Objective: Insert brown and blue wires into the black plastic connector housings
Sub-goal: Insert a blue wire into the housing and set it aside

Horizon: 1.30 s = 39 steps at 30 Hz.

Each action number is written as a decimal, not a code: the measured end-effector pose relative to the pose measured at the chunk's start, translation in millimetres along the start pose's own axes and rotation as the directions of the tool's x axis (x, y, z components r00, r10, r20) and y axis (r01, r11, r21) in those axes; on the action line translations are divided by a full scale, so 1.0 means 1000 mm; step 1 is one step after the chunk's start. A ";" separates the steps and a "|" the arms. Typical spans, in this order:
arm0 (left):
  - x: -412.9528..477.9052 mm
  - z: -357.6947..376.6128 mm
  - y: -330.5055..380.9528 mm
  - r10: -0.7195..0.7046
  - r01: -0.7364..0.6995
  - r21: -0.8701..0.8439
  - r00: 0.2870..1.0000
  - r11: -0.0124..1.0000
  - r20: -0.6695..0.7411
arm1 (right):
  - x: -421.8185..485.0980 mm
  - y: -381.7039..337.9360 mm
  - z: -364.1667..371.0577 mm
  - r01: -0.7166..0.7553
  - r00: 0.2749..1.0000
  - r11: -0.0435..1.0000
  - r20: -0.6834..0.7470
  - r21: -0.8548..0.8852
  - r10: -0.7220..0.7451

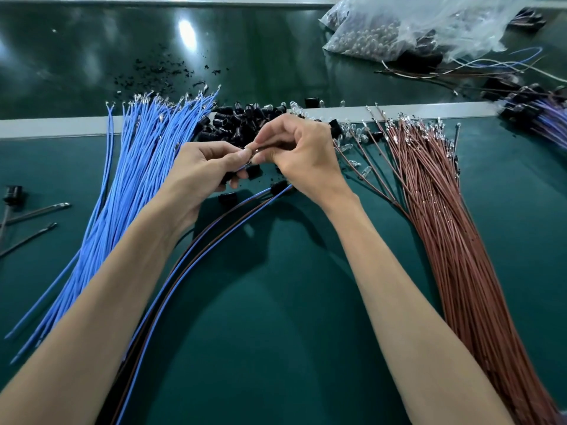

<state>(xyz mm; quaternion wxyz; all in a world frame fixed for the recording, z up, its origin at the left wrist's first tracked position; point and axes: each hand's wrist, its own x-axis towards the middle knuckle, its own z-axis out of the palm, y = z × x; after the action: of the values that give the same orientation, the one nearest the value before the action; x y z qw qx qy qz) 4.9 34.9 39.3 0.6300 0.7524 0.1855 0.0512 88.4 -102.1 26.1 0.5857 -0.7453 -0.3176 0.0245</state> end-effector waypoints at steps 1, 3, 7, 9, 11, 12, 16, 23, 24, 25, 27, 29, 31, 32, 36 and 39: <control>0.000 0.000 -0.001 -0.004 0.004 -0.002 1.000 1.000 0.016 | 0.000 0.000 -0.002 -0.001 1.000 1.000 0.015 -0.001 0.001; -0.001 0.001 -0.002 -0.006 0.006 -0.011 0.999 1.000 0.036 | 0.001 -0.001 -0.004 -0.007 0.999 1.000 0.036 0.013 0.007; -0.001 0.001 -0.002 0.006 -0.005 -0.018 0.999 1.000 0.054 | -0.001 0.001 -0.005 -0.033 0.998 0.999 0.057 0.043 0.031; -0.001 0.000 -0.002 0.002 -0.001 -0.017 0.998 1.000 0.063 | -0.003 0.003 -0.003 -0.044 0.997 0.998 0.066 0.045 0.041; 0.000 -0.001 -0.002 -0.027 0.028 -0.014 0.998 1.000 0.064 | -0.003 0.004 -0.001 -0.039 0.997 0.998 0.069 0.051 0.036; 0.000 -0.001 -0.002 -0.051 0.052 -0.024 0.997 0.998 0.063 | -0.002 0.004 0.000 -0.031 0.997 0.998 0.067 0.051 0.028; 0.002 -0.004 0.002 -0.103 0.111 -0.093 0.991 0.989 0.090 | -0.001 0.004 -0.001 -0.007 0.998 0.999 0.055 0.042 0.004; 0.002 -0.015 0.002 -0.096 0.092 0.029 0.971 0.995 0.219 | 0.001 0.006 -0.008 0.006 0.998 0.999 0.056 0.048 -0.009; 0.002 -0.017 0.002 -0.100 0.089 0.056 0.966 0.994 0.238 | 0.002 0.005 -0.010 0.013 0.998 0.999 0.054 0.051 -0.016; 0.002 -0.019 0.002 -0.099 0.077 0.093 0.961 0.993 0.259 | 0.003 0.004 -0.012 0.017 0.999 0.998 0.050 0.057 -0.020; 0.002 -0.025 0.002 -0.094 0.043 0.171 0.948 0.984 0.304 | 0.004 0.004 -0.017 0.017 0.999 0.997 0.041 0.069 -0.020; 0.002 -0.030 0.002 -0.092 0.028 0.200 0.944 0.979 0.318 | 0.005 0.004 -0.023 0.025 0.999 0.997 0.032 0.074 -0.028; 0.003 -0.035 0.003 -0.071 0.010 0.196 0.950 0.981 0.305 | 0.005 0.003 -0.026 0.037 0.999 0.996 0.028 0.075 -0.039; 0.003 -0.036 0.003 -0.050 -0.009 0.194 0.953 0.981 0.298 | 0.005 0.003 -0.026 0.041 0.999 0.996 0.031 0.076 -0.044; 0.000 -0.035 0.005 0.026 -0.086 0.178 0.949 0.980 0.313 | 0.004 0.004 -0.023 0.036 0.998 0.997 0.054 0.064 -0.039; 0.000 -0.033 0.004 0.045 -0.097 0.158 0.951 0.983 0.306 | 0.003 0.004 -0.021 0.037 0.997 0.997 0.068 0.068 -0.041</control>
<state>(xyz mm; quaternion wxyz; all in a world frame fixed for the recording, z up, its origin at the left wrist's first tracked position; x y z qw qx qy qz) -4.1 65.2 50.2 0.5816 0.8089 0.0638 -0.0575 101.5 -119.1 30.4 0.5995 -0.7176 -0.3511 0.0494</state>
